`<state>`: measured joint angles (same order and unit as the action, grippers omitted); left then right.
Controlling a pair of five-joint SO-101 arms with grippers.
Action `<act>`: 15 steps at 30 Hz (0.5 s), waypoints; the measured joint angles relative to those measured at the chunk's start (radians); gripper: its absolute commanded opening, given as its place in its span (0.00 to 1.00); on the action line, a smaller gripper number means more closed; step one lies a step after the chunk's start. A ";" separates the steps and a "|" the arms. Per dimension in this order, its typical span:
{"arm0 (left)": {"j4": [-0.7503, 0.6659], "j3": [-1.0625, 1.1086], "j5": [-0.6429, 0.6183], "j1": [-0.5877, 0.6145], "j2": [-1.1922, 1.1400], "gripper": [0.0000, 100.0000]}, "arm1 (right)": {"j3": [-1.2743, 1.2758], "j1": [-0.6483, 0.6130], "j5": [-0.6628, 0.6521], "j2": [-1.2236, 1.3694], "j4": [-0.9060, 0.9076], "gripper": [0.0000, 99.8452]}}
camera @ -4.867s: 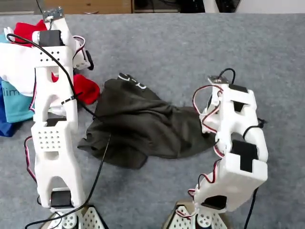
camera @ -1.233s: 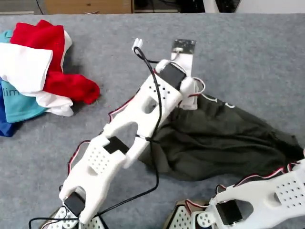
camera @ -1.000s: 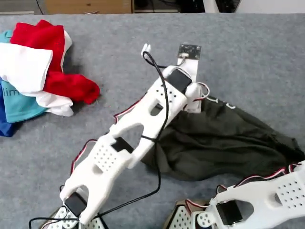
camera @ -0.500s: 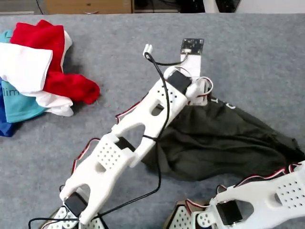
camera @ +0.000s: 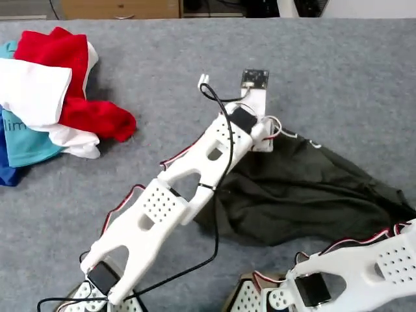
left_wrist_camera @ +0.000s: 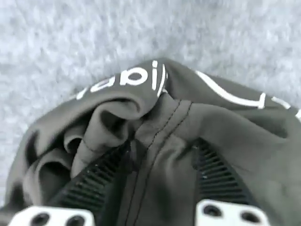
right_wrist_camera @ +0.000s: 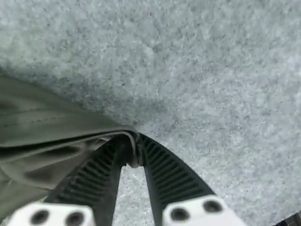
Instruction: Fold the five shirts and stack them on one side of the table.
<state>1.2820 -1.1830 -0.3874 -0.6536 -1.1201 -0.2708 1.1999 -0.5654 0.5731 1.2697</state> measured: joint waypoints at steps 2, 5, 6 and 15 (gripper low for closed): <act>0.000 -0.031 0.000 0.002 -0.006 0.07 | 0.000 0.000 0.000 0.000 0.000 0.00; 0.000 -0.052 0.000 0.003 -0.006 0.03 | 0.000 0.000 0.000 0.000 0.000 0.00; 0.000 -0.054 0.000 0.003 -0.006 0.02 | 0.000 0.000 0.000 0.000 0.000 0.00; 0.000 -0.054 0.000 0.003 -0.006 0.09 | 0.000 0.000 0.000 0.000 0.000 0.00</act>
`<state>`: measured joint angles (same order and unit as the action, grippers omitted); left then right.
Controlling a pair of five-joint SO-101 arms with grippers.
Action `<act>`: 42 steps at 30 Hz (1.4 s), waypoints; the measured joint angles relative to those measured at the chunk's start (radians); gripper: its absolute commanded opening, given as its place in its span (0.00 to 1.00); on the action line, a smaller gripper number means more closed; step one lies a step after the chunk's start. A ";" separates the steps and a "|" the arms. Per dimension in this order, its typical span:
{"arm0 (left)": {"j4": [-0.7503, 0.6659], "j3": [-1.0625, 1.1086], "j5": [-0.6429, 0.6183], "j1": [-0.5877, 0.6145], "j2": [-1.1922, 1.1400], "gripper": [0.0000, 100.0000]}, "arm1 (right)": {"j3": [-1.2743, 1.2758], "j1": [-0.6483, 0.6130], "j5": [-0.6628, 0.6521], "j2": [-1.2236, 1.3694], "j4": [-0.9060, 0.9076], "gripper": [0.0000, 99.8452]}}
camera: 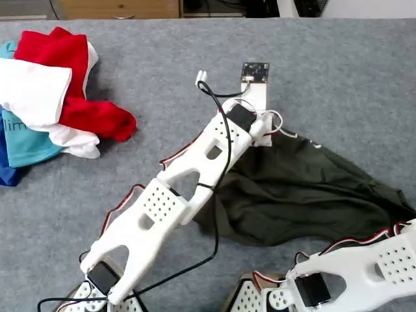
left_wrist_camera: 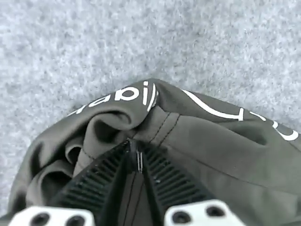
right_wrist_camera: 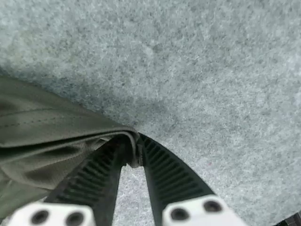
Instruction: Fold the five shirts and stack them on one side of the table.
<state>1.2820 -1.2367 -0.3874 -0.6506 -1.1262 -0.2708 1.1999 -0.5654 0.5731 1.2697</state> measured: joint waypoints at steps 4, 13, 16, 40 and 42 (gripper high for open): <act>0.000 0.000 -0.005 0.000 0.000 0.20 | 0.000 0.000 0.000 0.000 0.000 0.00; -0.020 -0.002 -0.057 -0.003 -0.069 0.17 | 0.018 0.000 0.000 0.000 0.000 0.00; -0.020 -0.002 -0.061 -0.003 -0.069 0.09 | 0.020 0.000 0.000 0.000 0.000 0.00; 0.242 -0.382 -0.014 -0.008 0.057 0.02 | -0.157 -0.008 0.000 0.002 0.160 0.00; 0.245 -0.390 -0.009 0.005 0.126 0.02 | -0.253 -0.029 0.000 0.002 0.229 0.00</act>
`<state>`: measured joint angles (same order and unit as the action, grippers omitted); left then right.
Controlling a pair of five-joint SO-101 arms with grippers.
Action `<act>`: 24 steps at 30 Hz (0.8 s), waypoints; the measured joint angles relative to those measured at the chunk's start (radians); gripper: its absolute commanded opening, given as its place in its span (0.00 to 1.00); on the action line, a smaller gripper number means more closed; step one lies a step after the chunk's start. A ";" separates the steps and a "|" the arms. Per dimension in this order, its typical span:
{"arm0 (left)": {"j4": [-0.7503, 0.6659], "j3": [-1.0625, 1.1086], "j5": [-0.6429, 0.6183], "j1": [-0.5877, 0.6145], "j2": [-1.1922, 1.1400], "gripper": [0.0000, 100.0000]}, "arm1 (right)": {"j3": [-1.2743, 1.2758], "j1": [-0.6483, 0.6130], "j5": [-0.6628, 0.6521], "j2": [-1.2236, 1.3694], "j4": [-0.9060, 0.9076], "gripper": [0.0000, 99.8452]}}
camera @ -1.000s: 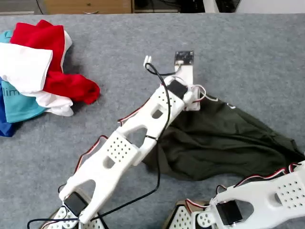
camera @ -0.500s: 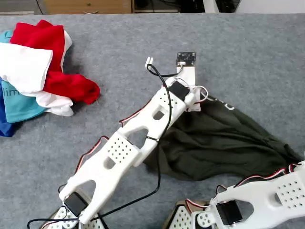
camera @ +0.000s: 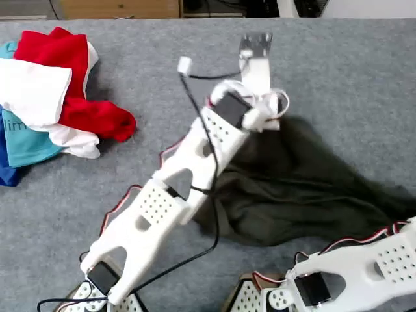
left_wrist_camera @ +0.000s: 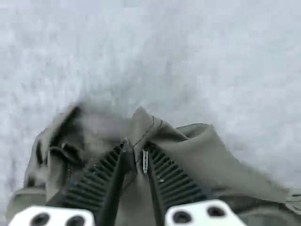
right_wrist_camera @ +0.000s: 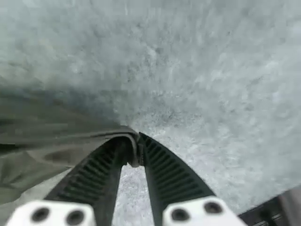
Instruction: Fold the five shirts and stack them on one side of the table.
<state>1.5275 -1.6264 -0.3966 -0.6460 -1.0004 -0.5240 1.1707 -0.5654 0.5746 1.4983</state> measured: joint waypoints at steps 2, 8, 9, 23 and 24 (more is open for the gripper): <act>0.003 0.000 0.021 0.018 0.068 0.02 | -0.117 -0.031 -0.002 0.000 0.078 0.00; 0.069 -0.002 0.106 0.078 0.304 0.02 | -0.522 -0.143 0.005 -0.066 0.264 0.00; 0.078 -0.002 0.117 0.091 0.345 0.02 | -0.583 -0.158 0.020 -0.097 0.267 0.00; 0.221 0.017 0.272 0.278 0.964 0.02 | -0.760 -0.209 0.195 -0.687 0.270 0.00; 0.221 0.035 0.272 0.293 1.010 0.02 | -0.763 -0.209 0.203 -0.724 0.270 0.00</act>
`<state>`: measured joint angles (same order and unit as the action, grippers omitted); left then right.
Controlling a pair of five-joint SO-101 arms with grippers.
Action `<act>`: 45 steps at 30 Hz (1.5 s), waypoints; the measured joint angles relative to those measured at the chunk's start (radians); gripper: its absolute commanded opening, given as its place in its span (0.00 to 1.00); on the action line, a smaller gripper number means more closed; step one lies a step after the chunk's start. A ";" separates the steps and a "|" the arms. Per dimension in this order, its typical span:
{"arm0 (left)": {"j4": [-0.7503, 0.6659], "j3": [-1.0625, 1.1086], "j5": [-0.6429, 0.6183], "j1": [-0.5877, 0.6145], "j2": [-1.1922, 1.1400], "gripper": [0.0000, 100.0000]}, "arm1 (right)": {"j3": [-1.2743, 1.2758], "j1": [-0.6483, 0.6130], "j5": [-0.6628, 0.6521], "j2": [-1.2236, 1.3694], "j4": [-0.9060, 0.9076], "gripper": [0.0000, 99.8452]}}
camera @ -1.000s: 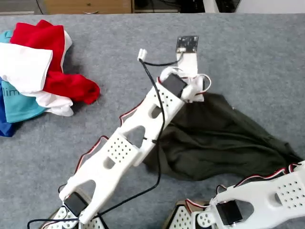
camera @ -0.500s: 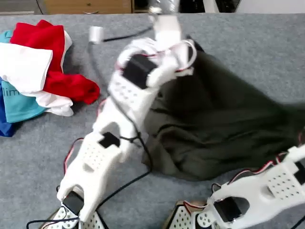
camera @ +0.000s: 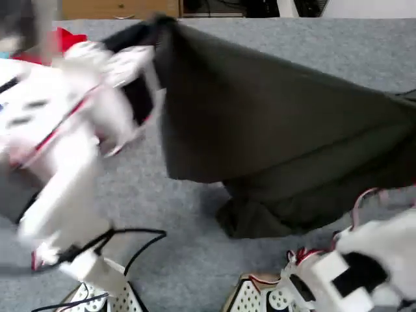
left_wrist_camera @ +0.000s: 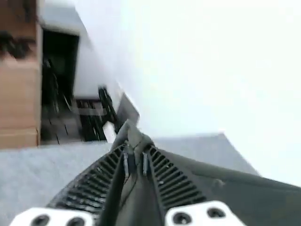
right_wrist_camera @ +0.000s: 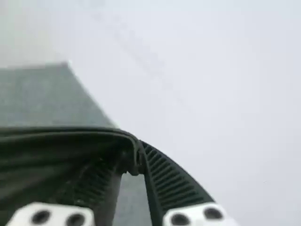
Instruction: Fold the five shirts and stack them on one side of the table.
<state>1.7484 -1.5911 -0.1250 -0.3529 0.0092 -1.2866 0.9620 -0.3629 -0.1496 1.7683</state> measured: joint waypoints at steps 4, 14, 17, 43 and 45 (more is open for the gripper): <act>0.000 0.141 0.002 0.035 0.209 0.02 | -0.009 0.002 0.049 -0.141 -0.006 0.00; 0.000 0.647 0.104 0.051 0.746 0.02 | -0.025 0.002 0.138 -0.371 -0.226 0.00; 0.000 0.789 0.106 0.049 0.824 0.02 | -0.025 0.002 0.138 -0.377 -0.313 0.00; -0.715 2.111 0.095 0.048 0.870 0.02 | 1.003 -0.611 -0.210 -0.331 -0.603 0.00; -0.839 2.246 0.051 0.051 0.816 0.02 | 1.224 -0.644 -0.209 -0.331 -0.712 0.00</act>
<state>0.9091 0.6552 -0.0744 -0.3023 0.8255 -0.0621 0.3176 -0.5715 -0.4810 1.0564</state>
